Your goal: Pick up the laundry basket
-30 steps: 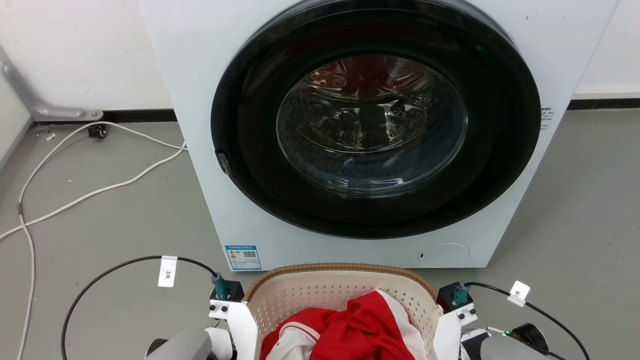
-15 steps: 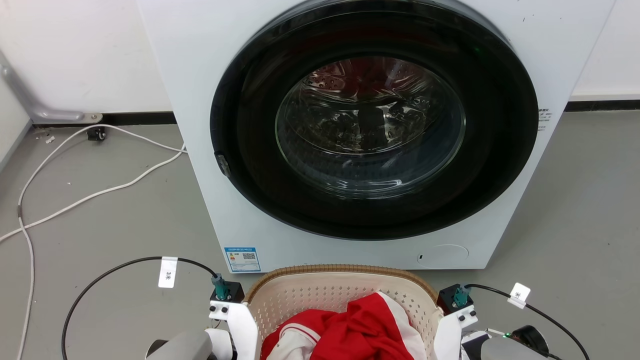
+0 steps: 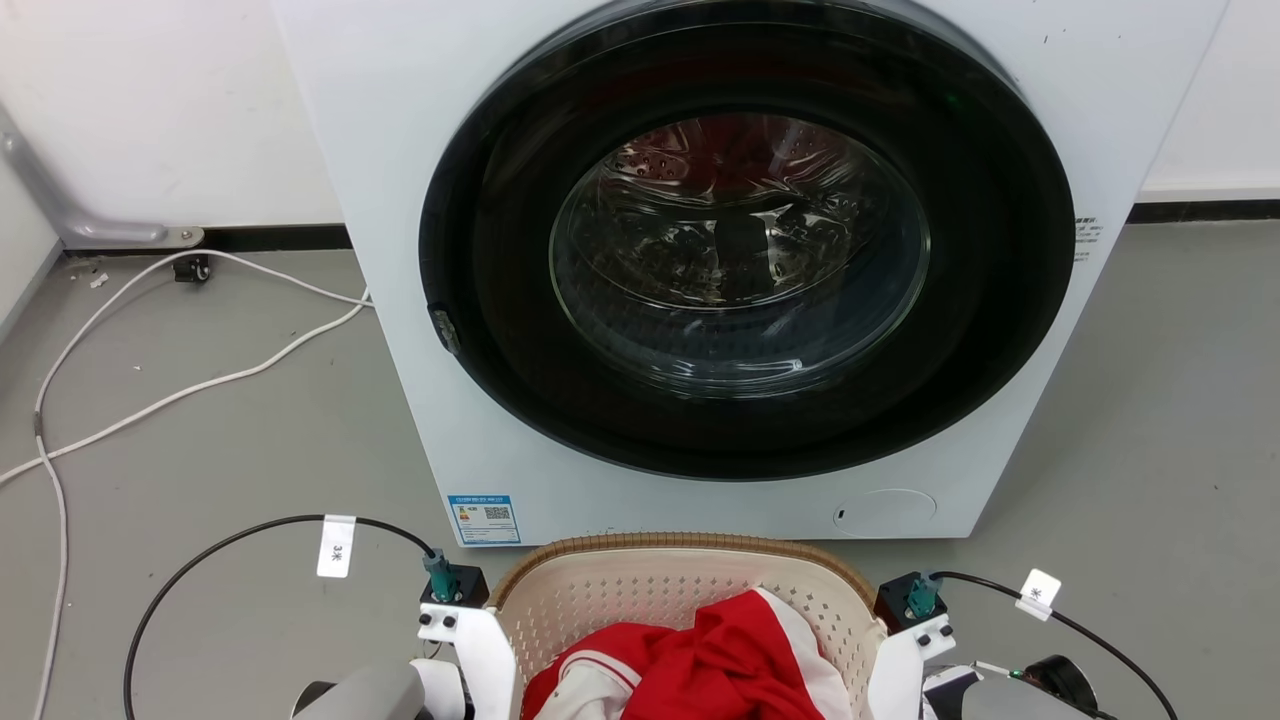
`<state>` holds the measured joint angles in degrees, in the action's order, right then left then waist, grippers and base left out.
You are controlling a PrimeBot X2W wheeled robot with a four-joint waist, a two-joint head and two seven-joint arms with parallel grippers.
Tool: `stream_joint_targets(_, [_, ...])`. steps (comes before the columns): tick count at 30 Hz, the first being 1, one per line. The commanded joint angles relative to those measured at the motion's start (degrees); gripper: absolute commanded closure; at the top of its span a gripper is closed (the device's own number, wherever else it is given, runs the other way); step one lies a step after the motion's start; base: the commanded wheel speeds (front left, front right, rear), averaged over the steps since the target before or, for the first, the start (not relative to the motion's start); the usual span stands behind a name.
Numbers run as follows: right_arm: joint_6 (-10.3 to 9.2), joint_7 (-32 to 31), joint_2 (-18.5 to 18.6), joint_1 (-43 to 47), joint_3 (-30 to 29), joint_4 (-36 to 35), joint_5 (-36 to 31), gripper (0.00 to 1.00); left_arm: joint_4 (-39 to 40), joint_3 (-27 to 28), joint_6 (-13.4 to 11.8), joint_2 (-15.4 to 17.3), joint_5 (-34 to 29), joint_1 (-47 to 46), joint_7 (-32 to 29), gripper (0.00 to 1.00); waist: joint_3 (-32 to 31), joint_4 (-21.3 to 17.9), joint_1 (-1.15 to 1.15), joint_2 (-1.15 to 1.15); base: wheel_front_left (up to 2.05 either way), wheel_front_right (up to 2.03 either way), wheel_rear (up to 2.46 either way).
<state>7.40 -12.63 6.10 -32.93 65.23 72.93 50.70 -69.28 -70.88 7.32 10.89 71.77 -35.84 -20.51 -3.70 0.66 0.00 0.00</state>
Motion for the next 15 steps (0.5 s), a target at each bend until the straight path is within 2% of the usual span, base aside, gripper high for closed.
stream_joint_targets(1, [0.16,-0.05,0.66,-0.28,0.6,0.35,-0.24,1.0,-0.14,-0.04,0.2,0.72,-0.07,-1.07,0.43,1.0,-0.01,0.01,0.0,0.0,0.0,0.0,0.0])
stream_joint_targets(15, [0.16,-0.13,0.82,-0.26,2.18,0.51,1.38,1.0,-0.22,-0.46,0.19,0.72,0.54,-1.03,0.67,1.0,-0.02,0.01,0.0,0.0,0.0,0.0,0.0])
